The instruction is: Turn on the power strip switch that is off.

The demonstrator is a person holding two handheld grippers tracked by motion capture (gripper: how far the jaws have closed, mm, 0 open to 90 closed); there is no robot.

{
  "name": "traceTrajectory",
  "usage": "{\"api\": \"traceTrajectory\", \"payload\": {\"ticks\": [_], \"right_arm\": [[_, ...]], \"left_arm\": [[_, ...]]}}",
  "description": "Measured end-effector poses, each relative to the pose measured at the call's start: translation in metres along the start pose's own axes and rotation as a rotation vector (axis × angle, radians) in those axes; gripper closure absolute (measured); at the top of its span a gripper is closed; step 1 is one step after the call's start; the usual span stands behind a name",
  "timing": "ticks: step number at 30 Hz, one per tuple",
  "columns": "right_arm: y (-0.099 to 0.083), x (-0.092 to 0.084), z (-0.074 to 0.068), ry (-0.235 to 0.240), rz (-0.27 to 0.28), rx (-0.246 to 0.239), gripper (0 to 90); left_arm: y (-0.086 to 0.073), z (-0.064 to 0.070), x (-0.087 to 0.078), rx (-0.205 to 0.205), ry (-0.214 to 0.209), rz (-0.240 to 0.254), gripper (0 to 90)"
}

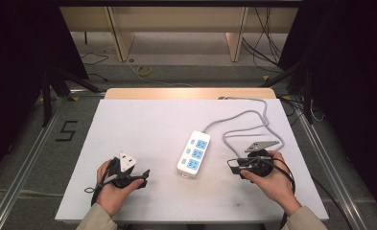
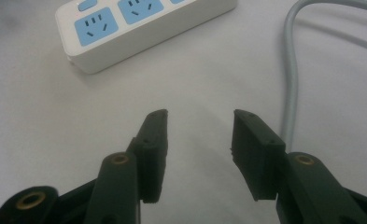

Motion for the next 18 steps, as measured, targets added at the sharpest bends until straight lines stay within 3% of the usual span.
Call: {"api": "traceTrajectory", "payload": {"ticks": [18], "right_arm": [[-0.01, -0.004, -0.001, -0.026, 0.084, 0.024, 55.4]], "left_arm": [[-0.003, -0.002, 0.004, -0.02, -0.007, -0.008, 20.8]]}}
Point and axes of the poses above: each handheld gripper's, and its own axes: x roughly forward along the jaws, y roughly out of its top, z roughly to its right, the point moved 4 cm from there along x, roughly forward along the jaws, and after that the axes turned 10 degrees about -x, right-handed, at the moved point
